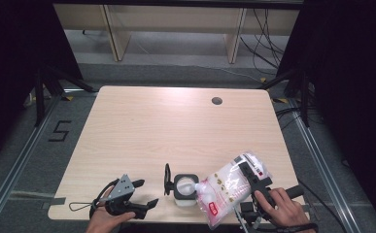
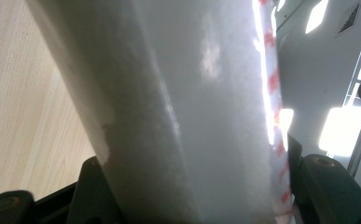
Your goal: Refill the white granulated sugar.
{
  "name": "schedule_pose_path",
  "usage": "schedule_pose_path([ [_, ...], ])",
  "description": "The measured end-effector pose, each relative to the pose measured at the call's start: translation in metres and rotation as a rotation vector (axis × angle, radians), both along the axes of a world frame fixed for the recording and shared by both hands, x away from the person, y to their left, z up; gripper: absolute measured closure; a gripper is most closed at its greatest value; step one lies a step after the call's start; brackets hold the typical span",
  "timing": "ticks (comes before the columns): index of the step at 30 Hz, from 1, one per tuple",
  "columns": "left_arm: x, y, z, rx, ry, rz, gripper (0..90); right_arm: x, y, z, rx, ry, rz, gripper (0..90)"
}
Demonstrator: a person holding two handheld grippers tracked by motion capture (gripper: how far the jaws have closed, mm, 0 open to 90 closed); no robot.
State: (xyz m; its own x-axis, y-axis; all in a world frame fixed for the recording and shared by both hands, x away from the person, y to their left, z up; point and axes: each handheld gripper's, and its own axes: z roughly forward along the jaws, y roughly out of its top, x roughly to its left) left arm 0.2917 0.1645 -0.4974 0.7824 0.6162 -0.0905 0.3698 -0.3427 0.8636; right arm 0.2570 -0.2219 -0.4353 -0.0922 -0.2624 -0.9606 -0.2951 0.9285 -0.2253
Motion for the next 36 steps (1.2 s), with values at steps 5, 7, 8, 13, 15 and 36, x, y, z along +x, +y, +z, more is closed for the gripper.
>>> schedule_pose_path([
  [5, -0.0006, -0.0003, -0.0001, 0.002, 0.001, 0.005, 16.8, -0.0002, 0.0007, 0.0011, -0.011, -0.010, 0.006, 46.5],
  [7, 0.0005, -0.0004, -0.0002, -0.010, -0.001, 0.004, 16.8, 0.0001, 0.0010, 0.0016, -0.017, -0.012, 0.011, 46.5],
  [8, 0.0000, -0.0012, -0.0004, -0.017, 0.008, 0.016, 16.8, 0.0003, 0.0013, 0.0020, -0.021, -0.016, 0.018, 46.5],
  [13, 0.0005, -0.0005, -0.0002, -0.010, 0.000, 0.004, 16.8, 0.0001, 0.0017, 0.0024, -0.026, -0.021, 0.021, 46.5],
  [15, 0.0003, -0.0008, -0.0005, -0.009, 0.002, 0.007, 16.8, 0.0004, 0.0017, 0.0026, -0.028, -0.024, 0.025, 46.5],
  [36, 0.0004, -0.0002, -0.0002, -0.004, -0.001, 0.001, 16.8, -0.0022, 0.0039, 0.0034, -0.042, -0.043, 0.021, 46.7],
])
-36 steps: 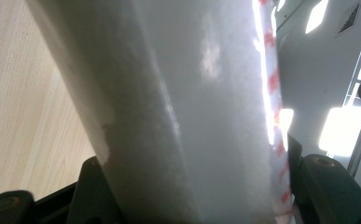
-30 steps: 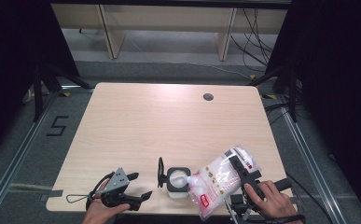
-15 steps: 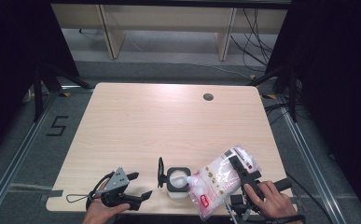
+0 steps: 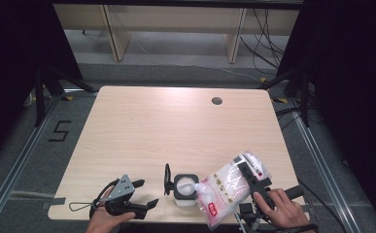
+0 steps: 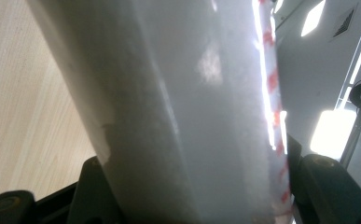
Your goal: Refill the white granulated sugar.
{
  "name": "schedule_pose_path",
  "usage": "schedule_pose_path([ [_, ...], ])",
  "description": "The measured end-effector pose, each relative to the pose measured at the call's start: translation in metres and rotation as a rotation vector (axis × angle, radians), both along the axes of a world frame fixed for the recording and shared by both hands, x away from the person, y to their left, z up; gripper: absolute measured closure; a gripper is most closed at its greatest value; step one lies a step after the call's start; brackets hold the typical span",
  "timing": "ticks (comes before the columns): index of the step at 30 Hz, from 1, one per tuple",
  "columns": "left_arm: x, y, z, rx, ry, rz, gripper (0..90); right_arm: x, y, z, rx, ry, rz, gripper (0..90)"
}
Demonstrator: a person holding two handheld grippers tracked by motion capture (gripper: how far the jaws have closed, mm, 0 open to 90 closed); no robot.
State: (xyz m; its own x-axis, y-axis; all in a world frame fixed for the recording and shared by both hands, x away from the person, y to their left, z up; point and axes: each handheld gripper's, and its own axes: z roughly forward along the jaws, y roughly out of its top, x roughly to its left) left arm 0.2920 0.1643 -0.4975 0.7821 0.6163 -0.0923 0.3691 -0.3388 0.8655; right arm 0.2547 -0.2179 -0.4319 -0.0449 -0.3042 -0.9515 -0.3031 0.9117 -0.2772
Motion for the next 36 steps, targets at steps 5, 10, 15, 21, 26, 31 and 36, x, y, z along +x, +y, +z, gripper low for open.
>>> schedule_pose_path([
  [5, -0.0010, -0.0001, 0.0003, 0.008, 0.001, 0.006, 16.8, -0.0005, -0.0019, -0.0023, 0.028, 0.018, -0.022, 46.7],
  [10, -0.0011, -0.0001, 0.0001, 0.007, 0.003, 0.006, 16.8, 0.0012, -0.0018, -0.0020, 0.020, 0.020, -0.007, 46.8],
  [15, -0.0004, -0.0002, -0.0001, 0.001, 0.003, 0.002, 16.8, 0.0010, -0.0020, -0.0024, 0.022, 0.020, -0.010, 46.8],
  [21, -0.0003, -0.0004, -0.0003, -0.002, 0.002, 0.003, 16.9, 0.0001, -0.0015, -0.0017, 0.015, 0.014, -0.013, 46.9],
  [26, 0.0003, -0.0007, -0.0003, -0.002, -0.001, 0.003, 16.9, -0.0002, -0.0002, -0.0012, 0.012, 0.012, -0.010, 47.0],
  [31, 0.0005, -0.0007, -0.0002, -0.008, 0.001, 0.006, 16.9, -0.0001, 0.0005, 0.0004, -0.004, 0.003, 0.000, 47.2],
  [36, 0.0002, -0.0005, 0.0000, -0.007, 0.001, 0.004, 16.9, 0.0003, 0.0000, 0.0003, -0.001, 0.004, 0.002, 47.4],
])
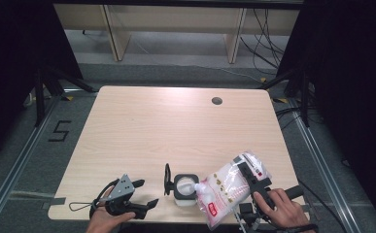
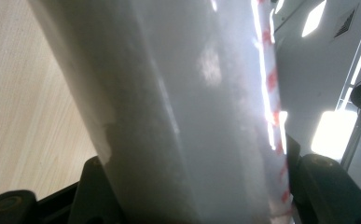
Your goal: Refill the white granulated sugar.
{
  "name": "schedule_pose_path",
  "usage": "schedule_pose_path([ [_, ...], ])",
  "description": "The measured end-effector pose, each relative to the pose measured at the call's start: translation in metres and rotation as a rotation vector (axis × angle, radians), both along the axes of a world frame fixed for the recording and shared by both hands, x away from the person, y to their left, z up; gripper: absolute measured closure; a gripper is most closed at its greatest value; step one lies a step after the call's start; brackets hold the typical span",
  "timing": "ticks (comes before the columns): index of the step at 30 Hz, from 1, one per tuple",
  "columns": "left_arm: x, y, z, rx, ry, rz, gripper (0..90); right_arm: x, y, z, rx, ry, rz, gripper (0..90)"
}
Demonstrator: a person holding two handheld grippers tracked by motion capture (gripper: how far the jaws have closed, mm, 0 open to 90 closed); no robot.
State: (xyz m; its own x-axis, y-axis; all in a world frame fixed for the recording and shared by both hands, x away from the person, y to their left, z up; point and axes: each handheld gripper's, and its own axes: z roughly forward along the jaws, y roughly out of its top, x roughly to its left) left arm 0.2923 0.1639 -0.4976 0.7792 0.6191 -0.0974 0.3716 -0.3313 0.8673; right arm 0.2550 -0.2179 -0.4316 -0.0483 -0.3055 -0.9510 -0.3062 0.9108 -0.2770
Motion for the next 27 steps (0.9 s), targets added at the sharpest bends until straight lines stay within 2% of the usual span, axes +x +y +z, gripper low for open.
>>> schedule_pose_path([
  [2, -0.0002, 0.0000, -0.0003, 0.004, 0.000, -0.001, 16.9, 0.0001, -0.0007, 0.0000, -0.005, 0.007, -0.005, 47.5],
  [3, -0.0013, 0.0004, 0.0003, 0.015, 0.001, 0.001, 16.9, -0.0009, -0.0018, -0.0024, 0.027, 0.018, -0.024, 47.5],
  [5, -0.0006, 0.0007, 0.0004, 0.014, -0.001, -0.004, 16.9, -0.0006, -0.0016, -0.0020, 0.021, 0.015, -0.019, 47.6],
  [6, 0.0000, 0.0000, 0.0001, -0.001, 0.000, 0.001, 16.9, -0.0005, -0.0016, -0.0018, 0.019, 0.014, -0.019, 47.6],
  [10, -0.0013, 0.0004, 0.0004, 0.014, 0.000, 0.000, 16.9, -0.0003, -0.0026, -0.0036, 0.035, 0.027, -0.026, 47.8],
  [12, 0.0001, 0.0001, 0.0001, -0.001, -0.001, 0.000, 16.9, 0.0001, -0.0020, -0.0023, 0.022, 0.019, -0.016, 47.9],
  [14, -0.0005, 0.0002, 0.0001, 0.007, 0.001, -0.002, 16.9, 0.0011, -0.0013, -0.0008, 0.002, 0.011, 0.003, 47.9],
  [16, -0.0011, 0.0006, 0.0004, 0.016, -0.003, 0.001, 16.9, 0.0012, -0.0016, -0.0014, 0.007, 0.017, -0.002, 48.1],
  [18, -0.0001, 0.0001, 0.0001, 0.000, -0.001, 0.000, 16.9, 0.0015, -0.0019, -0.0016, 0.010, 0.019, -0.003, 48.1],
  [21, -0.0012, 0.0005, 0.0005, 0.016, -0.002, 0.002, 16.9, 0.0021, -0.0025, -0.0019, 0.007, 0.022, 0.001, 48.3],
  [23, -0.0004, 0.0005, 0.0004, 0.009, 0.000, -0.004, 17.0, 0.0010, -0.0046, -0.0055, 0.044, 0.042, -0.031, 48.3],
  [24, -0.0002, 0.0001, 0.0000, 0.001, 0.000, 0.000, 17.0, 0.0012, -0.0045, -0.0052, 0.042, 0.040, -0.030, 48.4],
  [25, -0.0005, 0.0005, 0.0002, 0.008, 0.000, -0.002, 17.3, 0.0024, -0.0040, -0.0040, 0.018, 0.034, -0.018, 48.4],
  [27, -0.0008, 0.0008, 0.0004, 0.014, -0.004, -0.003, 17.5, 0.0033, -0.0045, -0.0045, 0.027, 0.046, -0.013, 48.5],
])
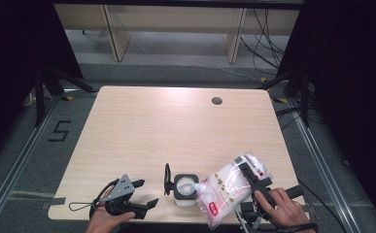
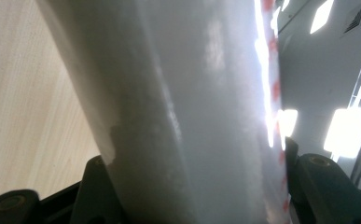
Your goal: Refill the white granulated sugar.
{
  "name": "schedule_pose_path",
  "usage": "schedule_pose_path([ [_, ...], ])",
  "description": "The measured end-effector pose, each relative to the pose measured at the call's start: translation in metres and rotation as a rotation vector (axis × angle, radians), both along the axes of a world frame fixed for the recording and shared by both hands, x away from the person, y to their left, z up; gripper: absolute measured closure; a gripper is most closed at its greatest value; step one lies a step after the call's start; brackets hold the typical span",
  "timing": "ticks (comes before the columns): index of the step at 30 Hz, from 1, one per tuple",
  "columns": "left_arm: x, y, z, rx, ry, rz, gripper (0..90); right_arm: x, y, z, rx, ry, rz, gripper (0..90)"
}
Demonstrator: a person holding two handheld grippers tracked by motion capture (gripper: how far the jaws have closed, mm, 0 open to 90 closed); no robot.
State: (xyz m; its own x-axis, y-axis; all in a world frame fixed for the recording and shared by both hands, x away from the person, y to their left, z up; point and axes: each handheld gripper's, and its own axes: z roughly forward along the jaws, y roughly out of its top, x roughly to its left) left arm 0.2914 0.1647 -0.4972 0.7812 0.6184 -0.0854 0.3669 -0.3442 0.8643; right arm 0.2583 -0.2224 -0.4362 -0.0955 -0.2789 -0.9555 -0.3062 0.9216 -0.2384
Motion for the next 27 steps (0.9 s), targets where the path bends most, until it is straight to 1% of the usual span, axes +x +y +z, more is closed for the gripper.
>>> schedule_pose_path([
  [1, 0.000, 0.000, 0.000, -0.008, 0.004, -0.001, 17.5, 0.000, -0.001, -0.001, 0.015, 0.008, -0.005, 48.5],
  [2, 0.000, 0.000, 0.000, -0.009, 0.005, 0.001, 17.5, 0.001, -0.001, -0.001, 0.009, 0.007, -0.001, 48.5],
  [3, 0.001, 0.000, 0.000, -0.009, 0.004, 0.002, 17.5, 0.001, -0.002, -0.002, 0.024, 0.016, -0.020, 48.5],
  [4, -0.001, -0.001, 0.000, -0.021, 0.016, 0.015, 17.5, 0.002, -0.001, 0.000, -0.011, 0.023, -0.013, 48.6],
  [5, -0.001, -0.001, 0.000, -0.025, 0.014, 0.015, 17.5, 0.003, -0.002, -0.004, 0.033, 0.031, -0.012, 48.8],
  [7, 0.001, 0.001, 0.000, -0.008, -0.003, -0.001, 17.5, 0.004, -0.001, -0.004, 0.011, 0.031, -0.010, 49.1],
  [8, 0.001, 0.001, 0.000, -0.008, -0.003, -0.001, 17.5, 0.004, -0.001, -0.006, 0.011, 0.039, -0.015, 49.2],
  [9, -0.001, 0.000, 0.000, -0.021, 0.018, 0.017, 17.5, 0.004, -0.001, -0.006, 0.004, 0.033, -0.008, 49.3],
  [10, 0.000, 0.000, 0.000, -0.018, 0.001, 0.003, 17.5, 0.003, -0.001, -0.007, 0.004, 0.041, -0.024, 49.5],
  [11, 0.000, 0.001, 0.001, -0.006, 0.001, -0.003, 17.5, 0.003, -0.001, -0.007, -0.008, 0.033, -0.013, 49.5],
  [12, 0.000, 0.000, 0.001, -0.019, 0.009, 0.010, 17.5, 0.003, 0.000, -0.006, -0.019, 0.041, -0.028, 49.6],
  [13, -0.001, -0.001, 0.000, -0.044, 0.021, 0.028, 17.5, 0.003, -0.001, -0.008, -0.005, 0.036, -0.024, 49.7],
  [14, -0.001, -0.001, 0.000, -0.044, 0.021, 0.028, 17.5, 0.003, -0.001, -0.008, -0.005, 0.036, -0.024, 49.7],
  [15, -0.001, 0.000, 0.001, -0.022, 0.010, 0.013, 17.5, 0.003, -0.001, -0.009, -0.002, 0.023, -0.011, 49.9],
  [16, 0.000, 0.001, 0.001, -0.021, 0.009, 0.010, 17.5, 0.003, -0.001, -0.010, -0.007, 0.028, -0.017, 50.1],
  [17, -0.001, 0.000, 0.000, -0.030, 0.019, 0.021, 17.5, 0.003, -0.001, -0.010, -0.012, 0.028, -0.014, 50.2],
  [18, -0.001, 0.000, 0.000, -0.028, 0.014, 0.017, 17.5, 0.003, -0.001, -0.011, -0.007, 0.031, -0.021, 50.4],
  [19, 0.000, 0.001, 0.001, -0.016, 0.006, 0.011, 17.5, 0.002, -0.001, -0.012, 0.003, 0.049, -0.043, 50.5],
  [20, -0.001, 0.000, 0.000, -0.022, 0.020, 0.021, 17.5, 0.002, -0.001, -0.012, -0.009, 0.049, -0.039, 50.6],
  [22, -0.001, 0.000, 0.000, -0.023, 0.019, 0.021, 17.5, 0.003, -0.002, -0.015, 0.013, 0.055, -0.037, 50.8],
  [23, -0.001, -0.001, 0.000, -0.038, 0.021, 0.024, 17.5, 0.004, -0.002, -0.016, 0.020, 0.044, -0.023, 50.9],
  [24, -0.001, -0.001, 0.000, -0.038, 0.021, 0.024, 17.5, 0.003, -0.003, -0.019, 0.057, 0.069, -0.047, 51.0],
  [25, 0.000, 0.000, 0.000, -0.031, 0.005, 0.011, 17.5, 0.004, -0.002, -0.016, 0.008, 0.058, -0.028, 51.2],
  [26, 0.000, 0.000, 0.000, -0.030, 0.005, 0.011, 17.5, 0.005, 0.000, -0.014, -0.021, 0.048, -0.006, 51.3],
  [27, -0.001, -0.001, 0.000, -0.042, 0.023, 0.026, 17.5, 0.004, -0.002, -0.017, 0.034, 0.067, -0.035, 51.4],
])
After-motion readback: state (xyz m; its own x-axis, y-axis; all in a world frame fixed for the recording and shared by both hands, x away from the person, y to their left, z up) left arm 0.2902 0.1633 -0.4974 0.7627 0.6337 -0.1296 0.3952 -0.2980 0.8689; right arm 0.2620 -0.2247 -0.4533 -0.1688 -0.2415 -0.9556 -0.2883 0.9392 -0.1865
